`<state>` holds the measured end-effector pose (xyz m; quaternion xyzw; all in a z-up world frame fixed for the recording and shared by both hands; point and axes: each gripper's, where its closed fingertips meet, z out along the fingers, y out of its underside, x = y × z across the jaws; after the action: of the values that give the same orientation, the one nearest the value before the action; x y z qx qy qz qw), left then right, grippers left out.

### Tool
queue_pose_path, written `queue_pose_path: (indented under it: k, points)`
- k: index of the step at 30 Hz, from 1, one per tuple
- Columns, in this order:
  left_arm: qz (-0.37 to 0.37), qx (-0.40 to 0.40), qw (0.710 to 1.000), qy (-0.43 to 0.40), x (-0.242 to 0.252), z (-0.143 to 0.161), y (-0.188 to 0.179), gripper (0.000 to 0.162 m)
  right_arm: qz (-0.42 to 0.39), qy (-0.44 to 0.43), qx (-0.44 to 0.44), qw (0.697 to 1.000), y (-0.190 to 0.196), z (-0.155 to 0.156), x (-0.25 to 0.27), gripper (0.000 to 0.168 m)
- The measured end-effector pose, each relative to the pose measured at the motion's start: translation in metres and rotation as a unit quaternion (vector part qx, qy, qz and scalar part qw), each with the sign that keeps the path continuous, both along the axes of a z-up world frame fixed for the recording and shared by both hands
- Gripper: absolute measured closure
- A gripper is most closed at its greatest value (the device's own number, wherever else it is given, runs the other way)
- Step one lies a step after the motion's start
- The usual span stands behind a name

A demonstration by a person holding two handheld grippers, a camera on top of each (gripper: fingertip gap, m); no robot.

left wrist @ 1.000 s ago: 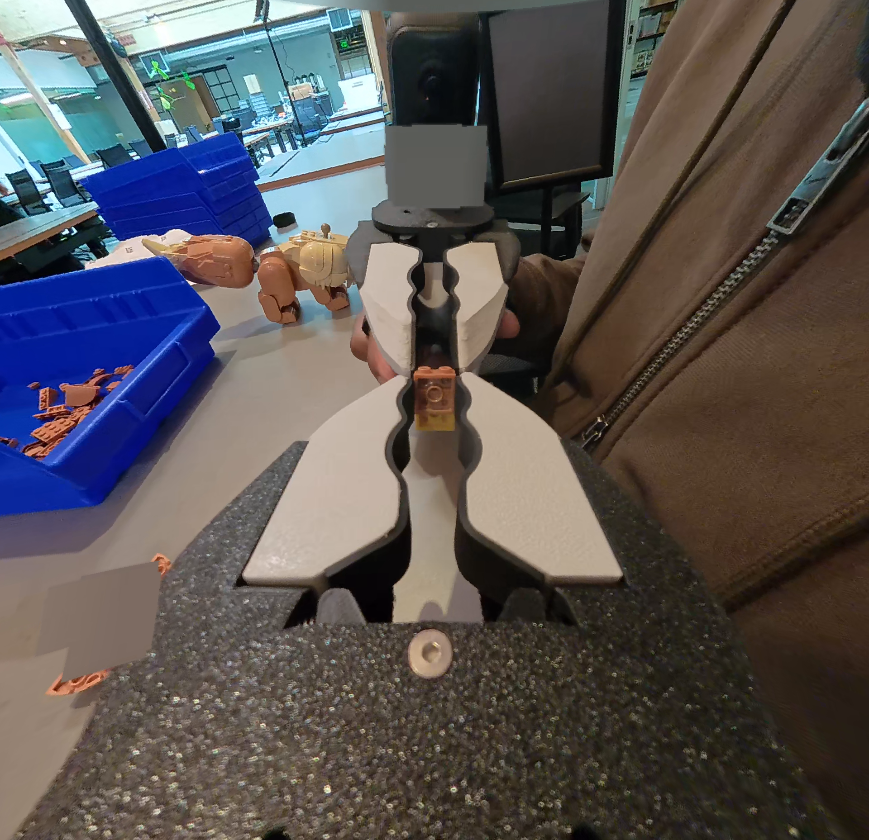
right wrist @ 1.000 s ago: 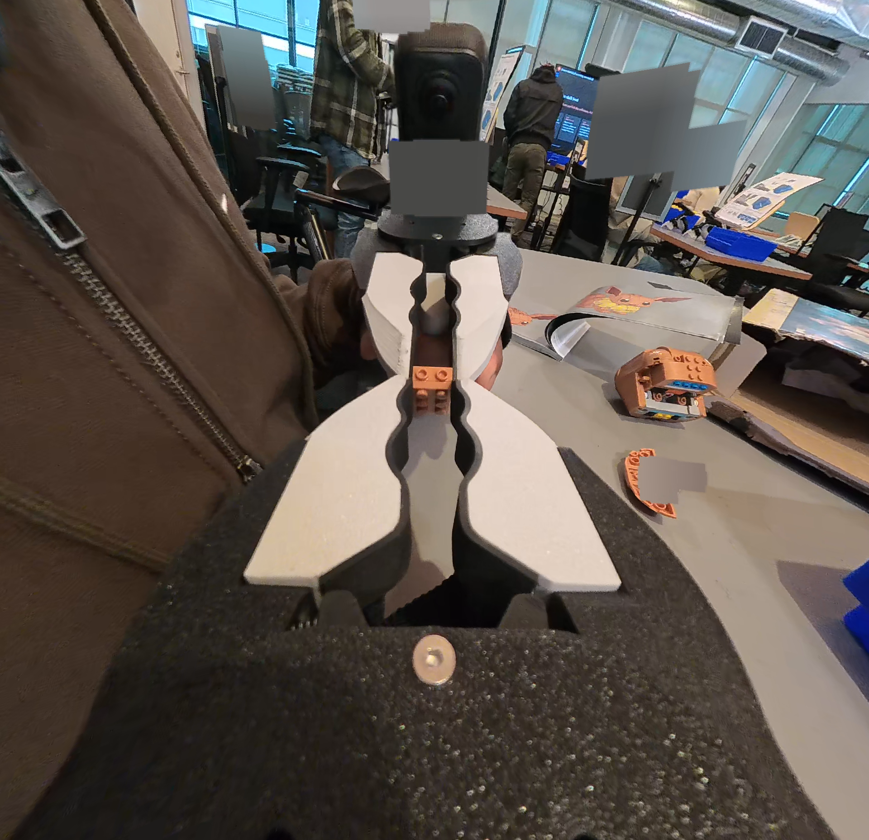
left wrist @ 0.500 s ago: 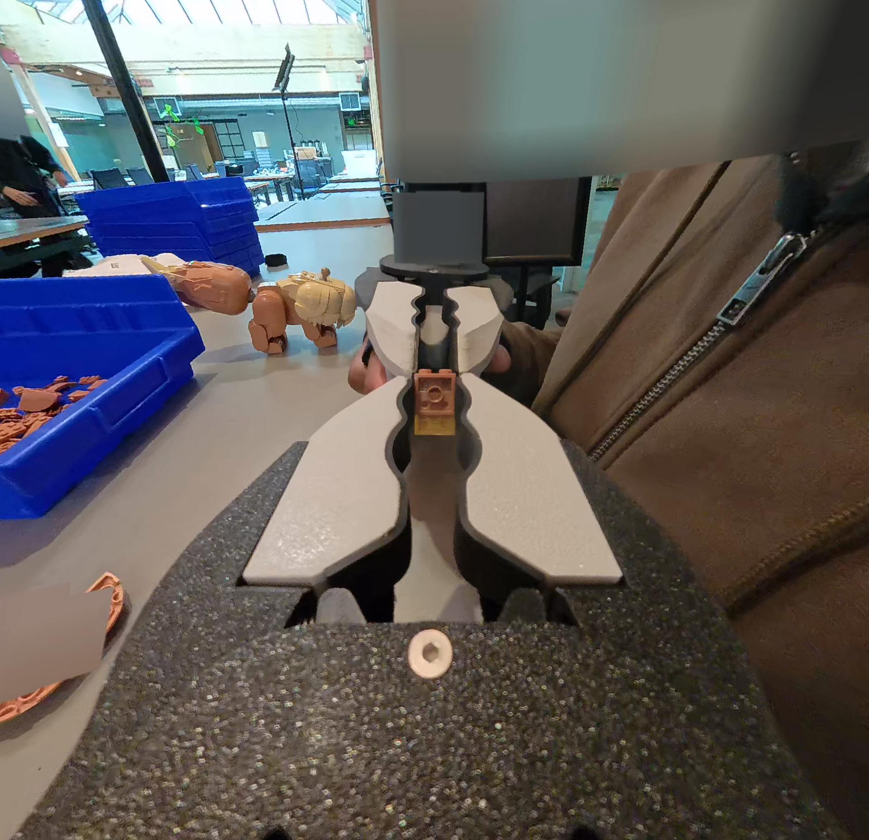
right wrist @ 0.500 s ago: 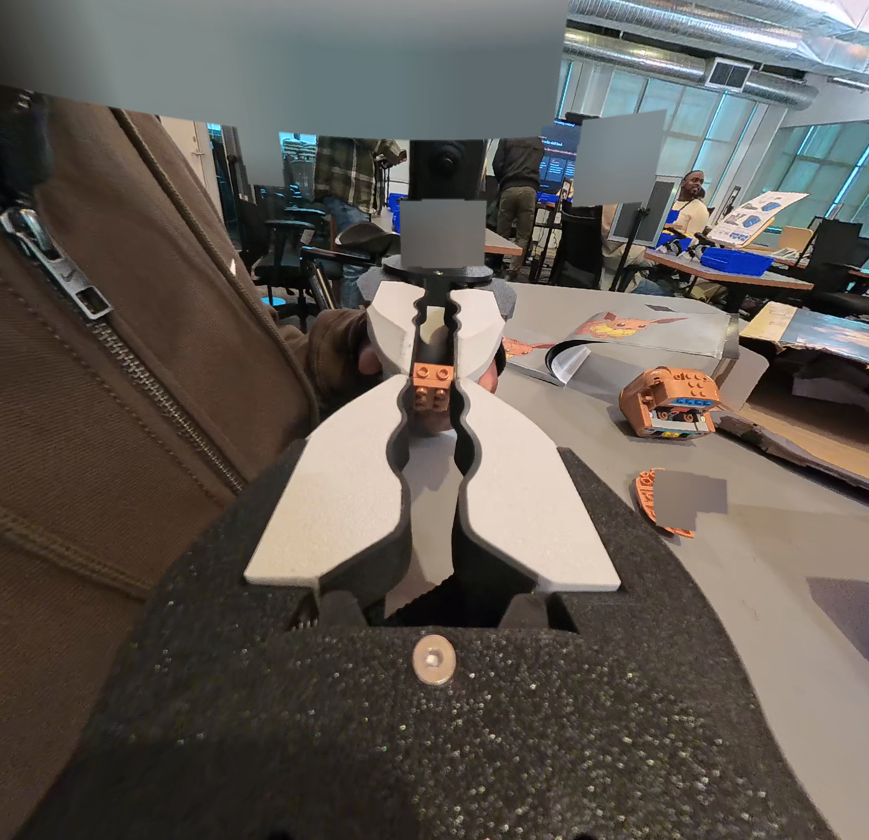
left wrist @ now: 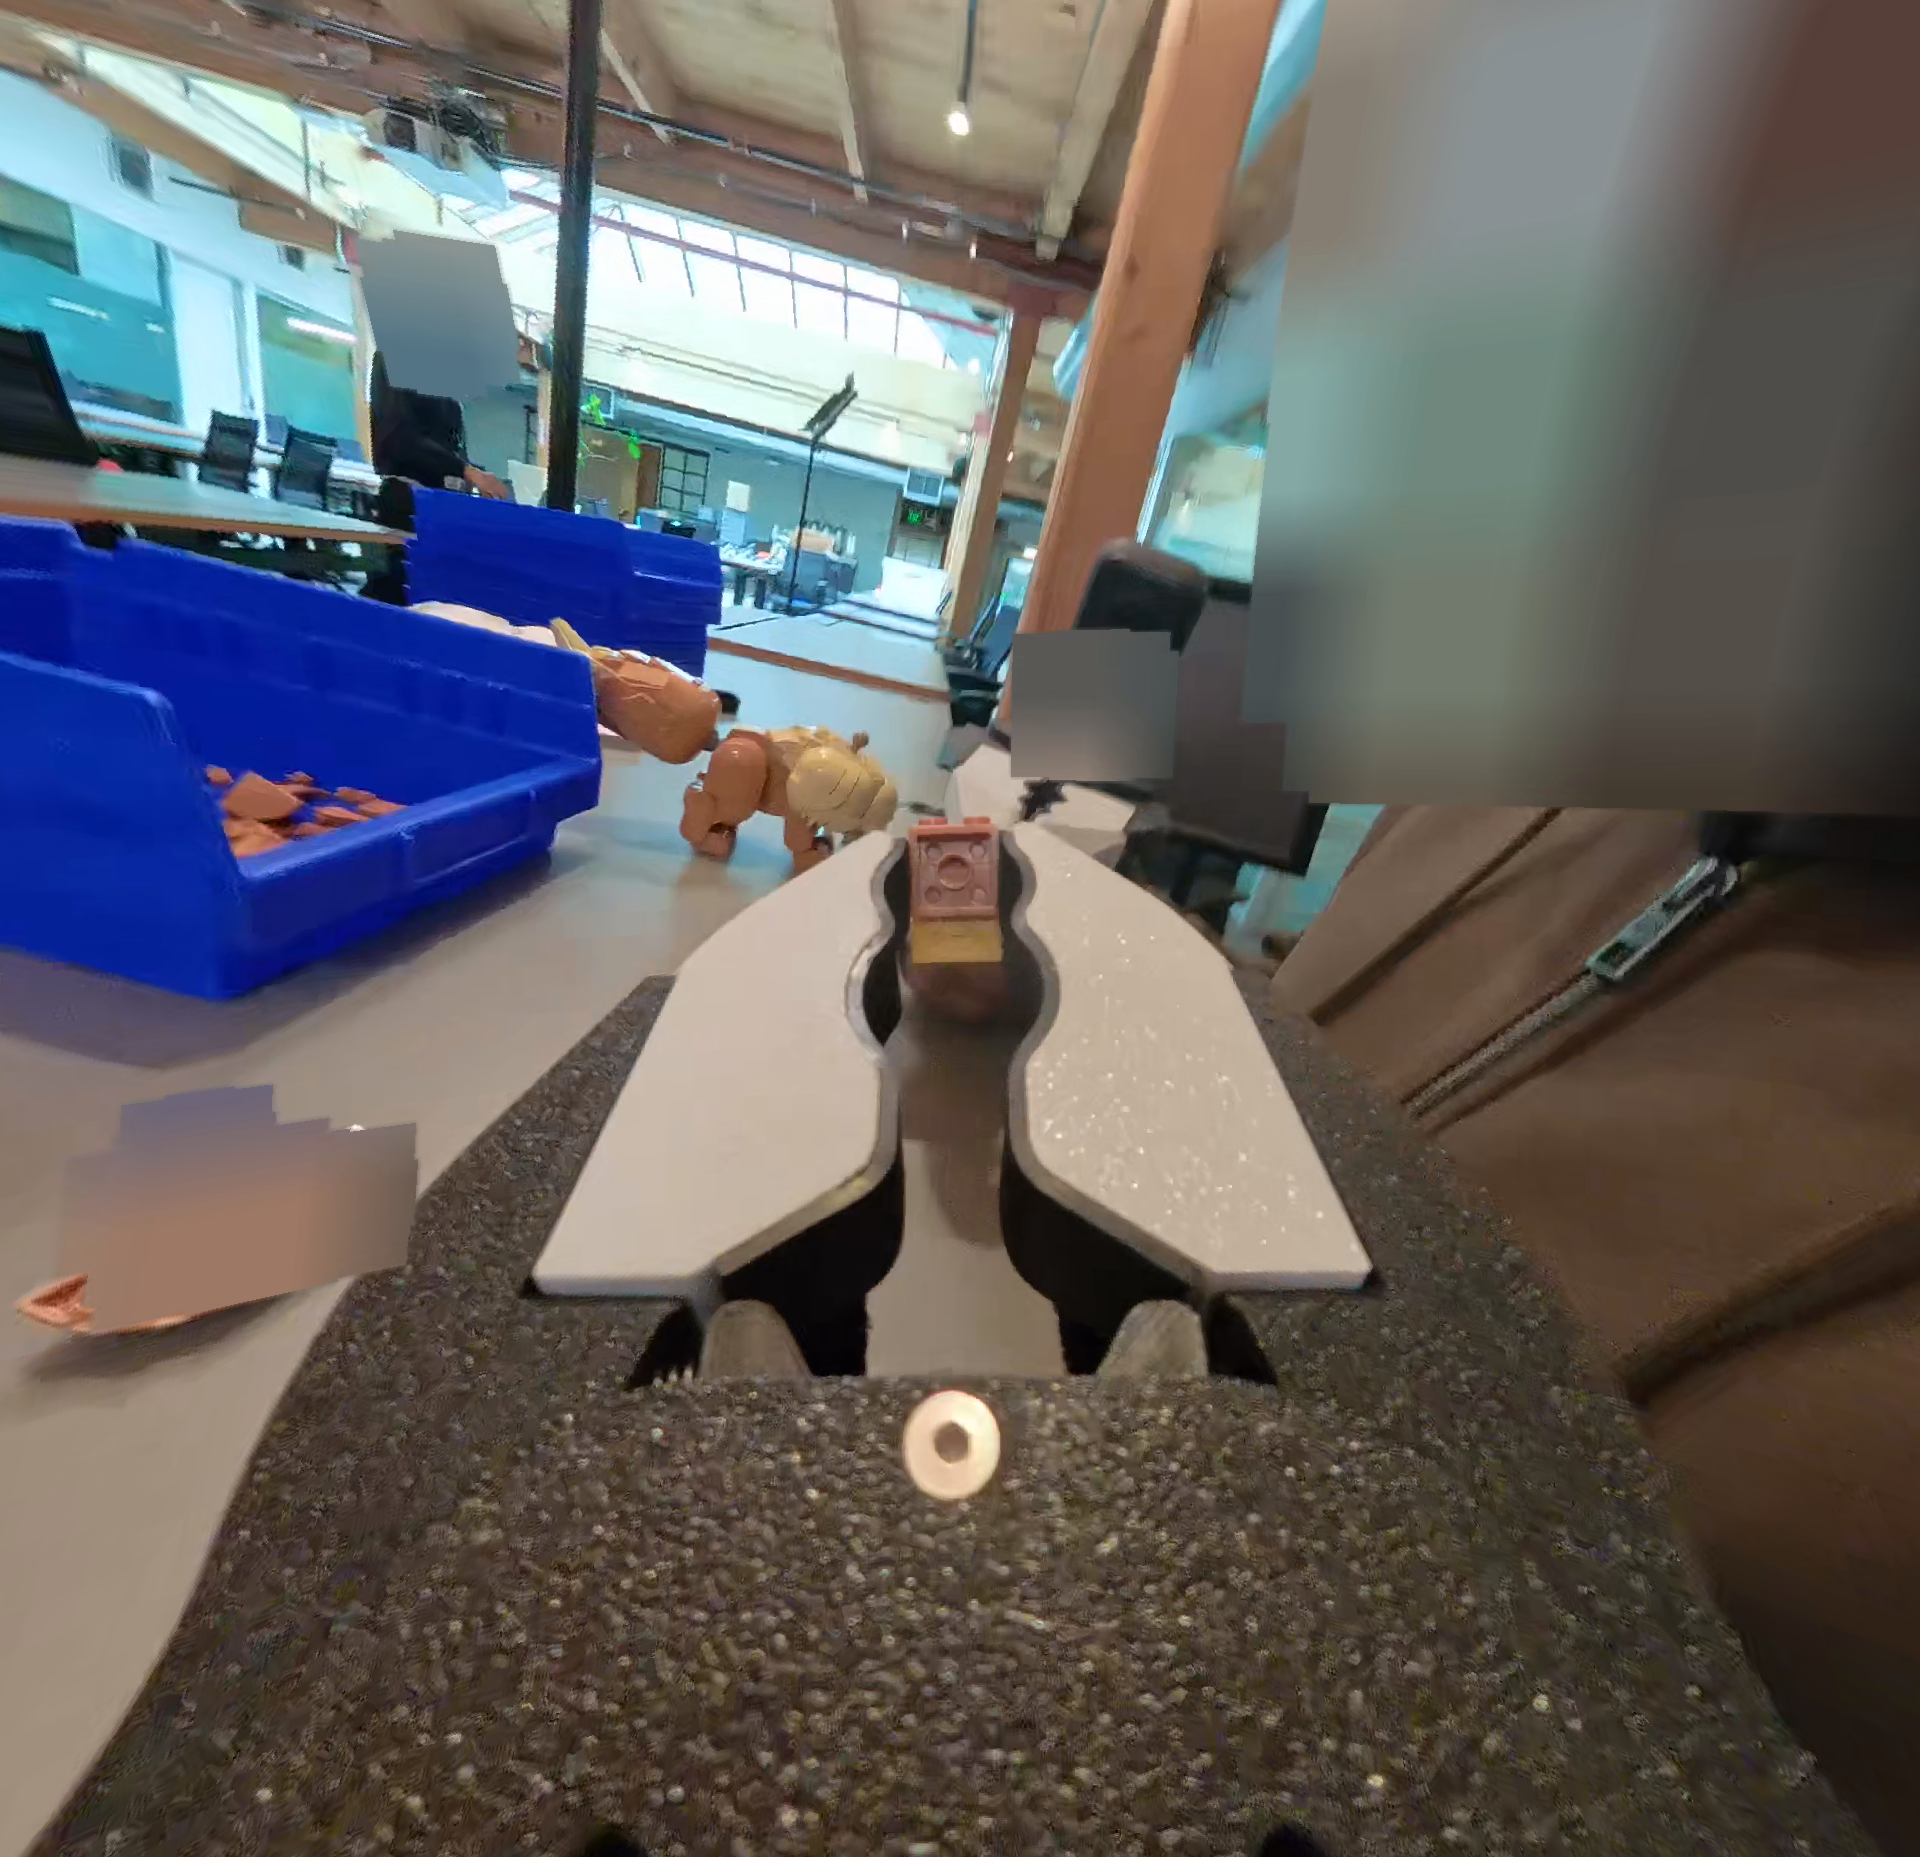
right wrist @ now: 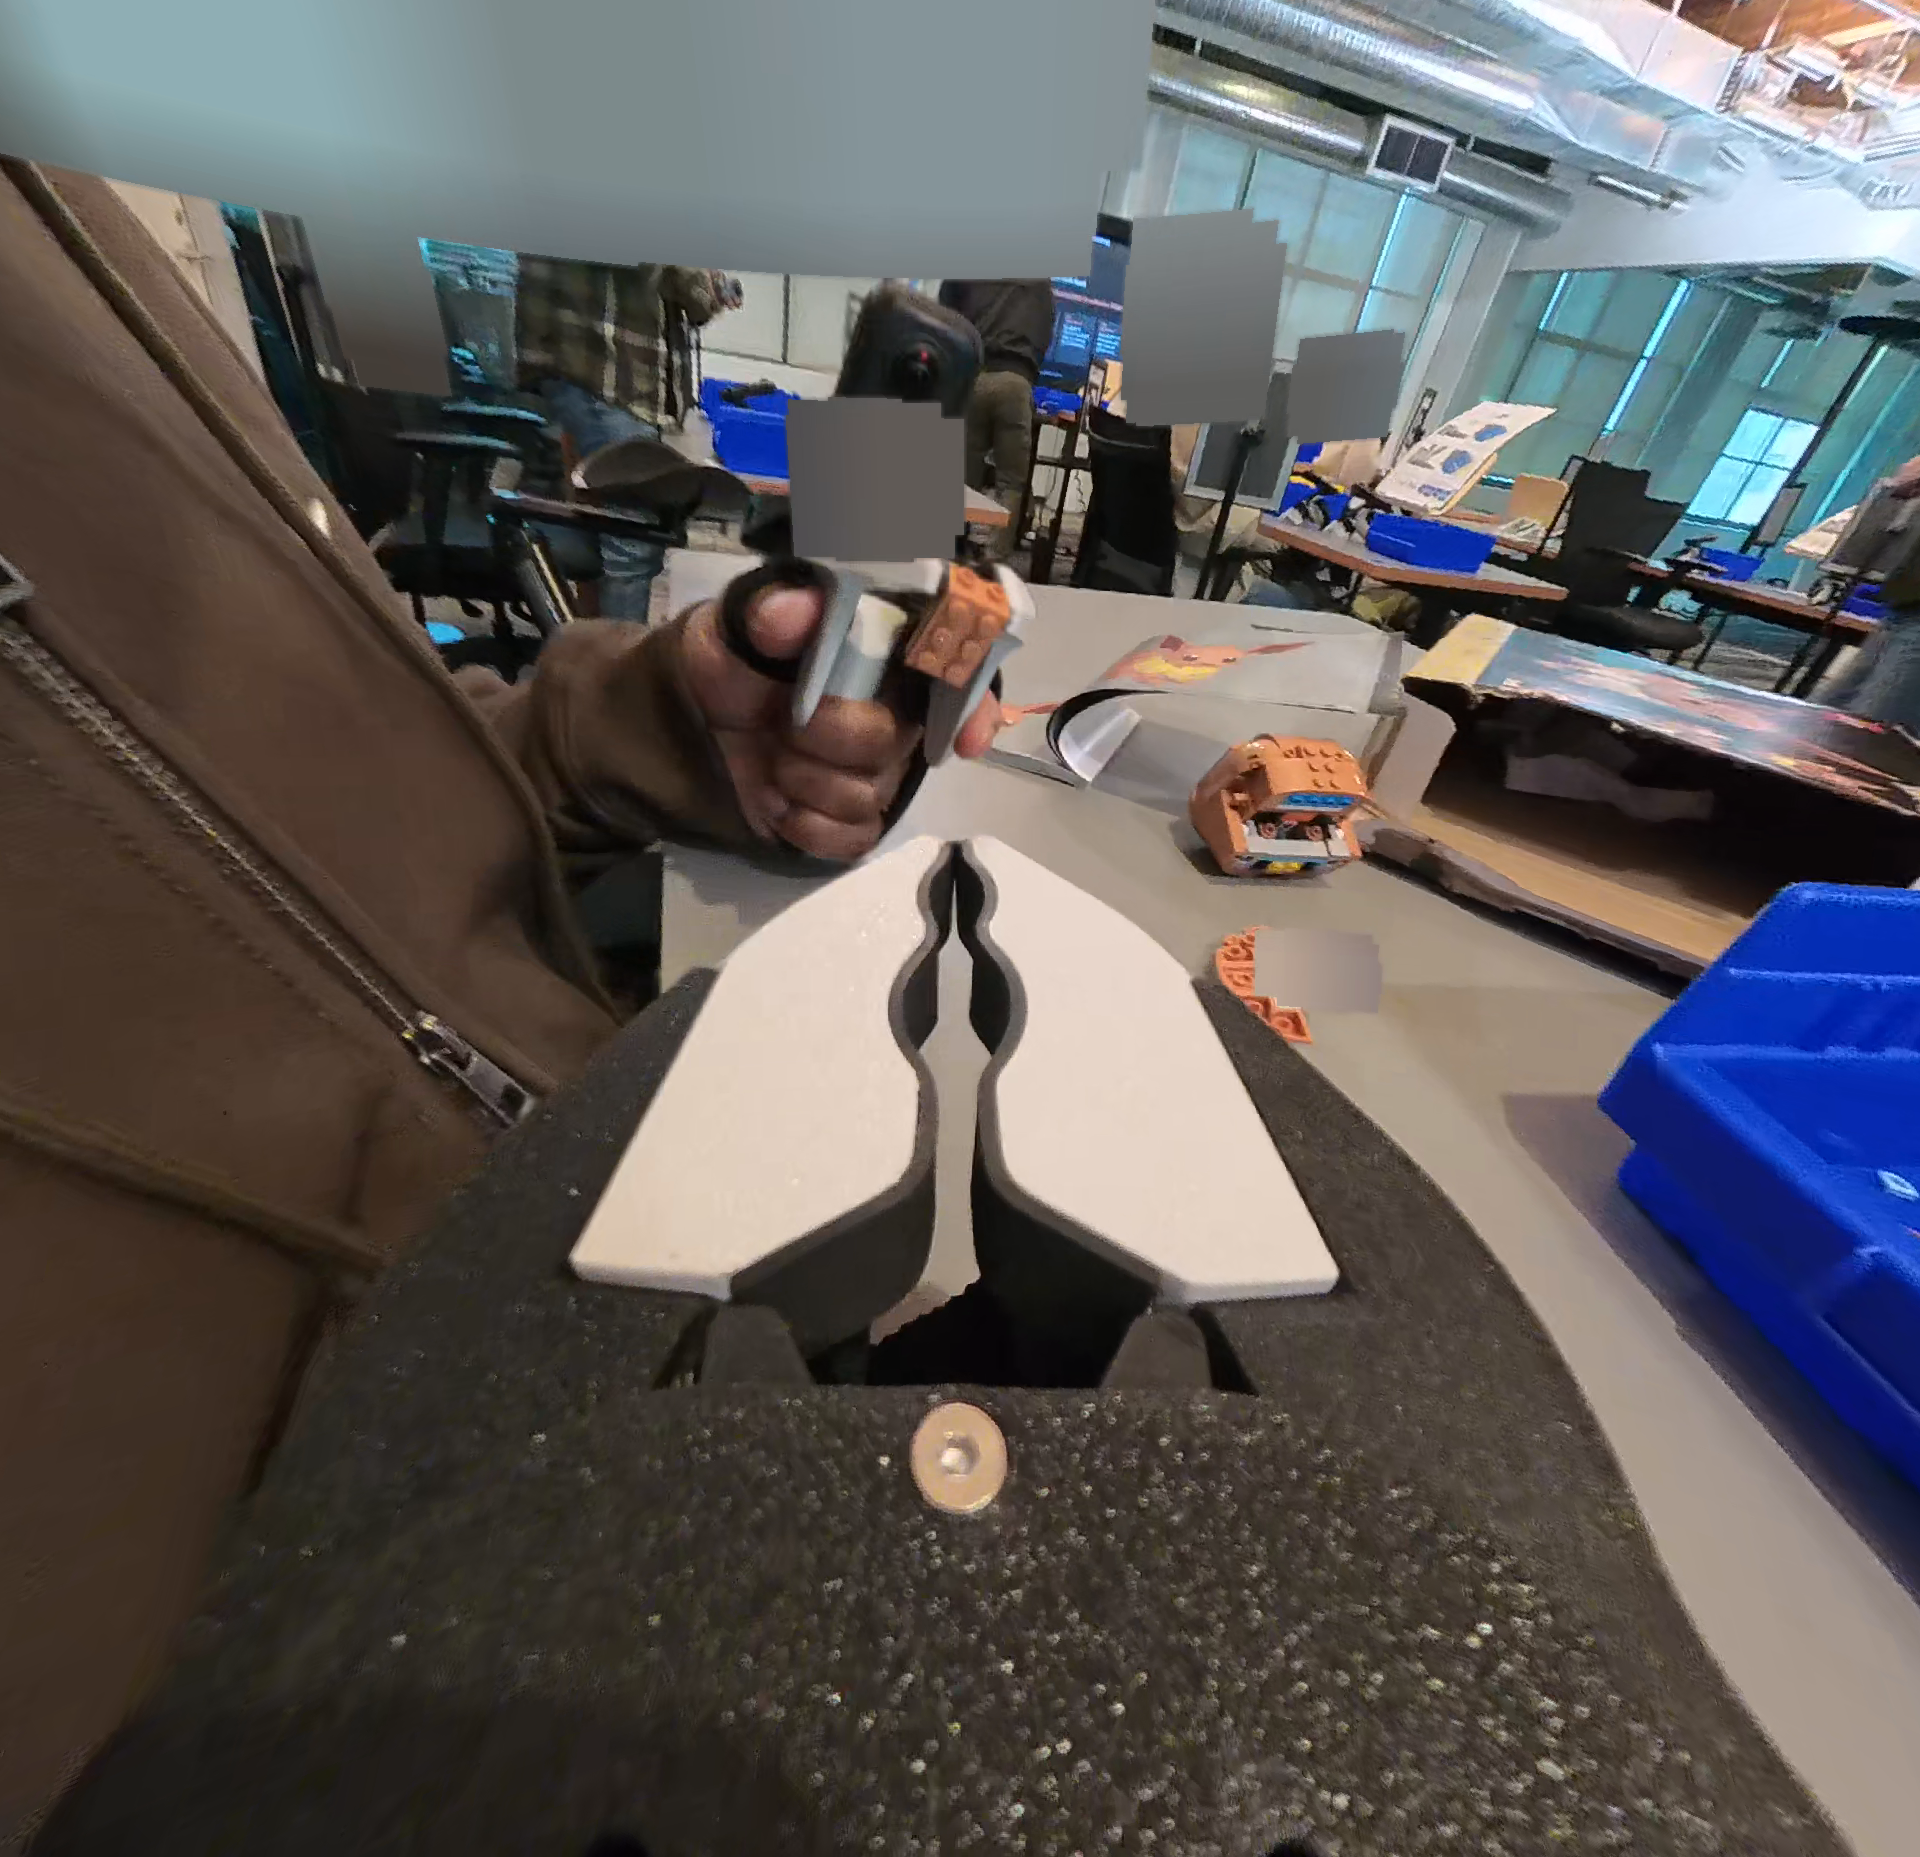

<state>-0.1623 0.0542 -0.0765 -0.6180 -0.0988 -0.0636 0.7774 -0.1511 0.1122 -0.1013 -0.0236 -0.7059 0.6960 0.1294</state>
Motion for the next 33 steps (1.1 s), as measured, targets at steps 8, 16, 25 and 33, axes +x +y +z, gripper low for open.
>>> queue_pose_path:
  k: [8,16,25,33]
  points:
    - [-0.018,0.013,0.994,-0.111,-0.007,-0.01,0.021,0.146,-0.116,0.154,0.104,0.976,-0.024,-0.019,-0.024,0.138]
    - [-0.027,0.0,0.989,-0.145,-0.003,-0.015,0.032,0.146,-0.202,0.364,0.113,0.902,-0.035,0.003,-0.015,0.134]
    - [-0.036,0.005,0.987,-0.156,-0.001,-0.015,0.034,0.146,-0.209,0.388,0.118,0.89,-0.039,0.004,-0.013,0.145]
    - [-0.036,0.007,0.987,-0.156,0.0,-0.014,0.034,0.146,-0.217,0.388,0.119,0.888,-0.039,0.004,-0.013,0.145]
